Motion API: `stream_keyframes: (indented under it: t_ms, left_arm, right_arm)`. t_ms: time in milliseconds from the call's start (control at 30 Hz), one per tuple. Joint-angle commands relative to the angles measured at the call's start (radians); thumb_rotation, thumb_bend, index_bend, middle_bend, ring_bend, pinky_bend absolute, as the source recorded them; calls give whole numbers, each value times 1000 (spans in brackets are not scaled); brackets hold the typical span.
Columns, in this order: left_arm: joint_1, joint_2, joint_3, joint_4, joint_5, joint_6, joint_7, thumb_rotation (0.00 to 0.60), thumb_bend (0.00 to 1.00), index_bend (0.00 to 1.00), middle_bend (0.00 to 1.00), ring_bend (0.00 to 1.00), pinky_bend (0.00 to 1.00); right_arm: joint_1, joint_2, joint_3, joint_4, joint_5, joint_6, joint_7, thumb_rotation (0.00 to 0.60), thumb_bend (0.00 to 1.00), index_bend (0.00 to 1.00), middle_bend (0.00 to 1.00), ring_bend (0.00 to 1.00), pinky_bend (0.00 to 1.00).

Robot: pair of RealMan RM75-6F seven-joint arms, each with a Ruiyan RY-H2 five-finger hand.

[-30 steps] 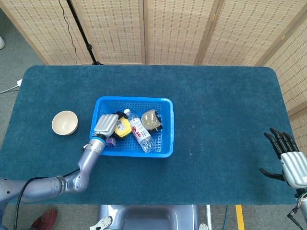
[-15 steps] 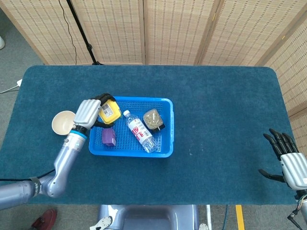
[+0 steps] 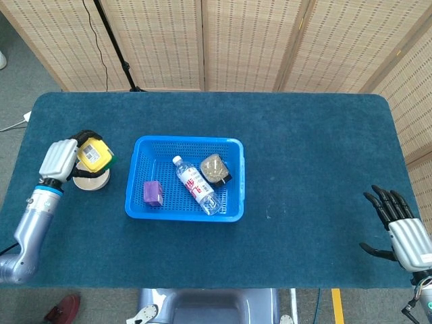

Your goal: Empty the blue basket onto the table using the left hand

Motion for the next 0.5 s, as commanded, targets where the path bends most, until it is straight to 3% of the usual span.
stream_keyframes:
  t_ms: [33,300,367,467,500]
  left_arm:
    - [3,-25,16,112,-20,-88,-49,600,384,610,426,471,655]
    - [-1,-73,48,247,-79,-166,5,600,384,605,425,450,655]
    - [-2,-90,54,269,-86,-177,19,600,369,570,394,401,617]
    - [-3,-106,58,281,-84,-195,14,600,282,324,176,176,374]
    - [-3,-106,61,278,-71,-210,0,600,209,159,64,66,198]
  right_arm:
    - [0,-2,-1,-1,2,-4,-8,600,0,32,0,0,0]
    - [4,-7,-2,0,8,-17,-19,600,0,32,0,0,0]
    - [4,-6,-1,-1,9,-17,-19,600,0,32,0,0,0]
    - [3,-6,-1,-2,10,-15,-19,600,0,32,1,0,0]
    - [3,-5,-1,-2,10,-14,-19,600,0,32,1,0,0]
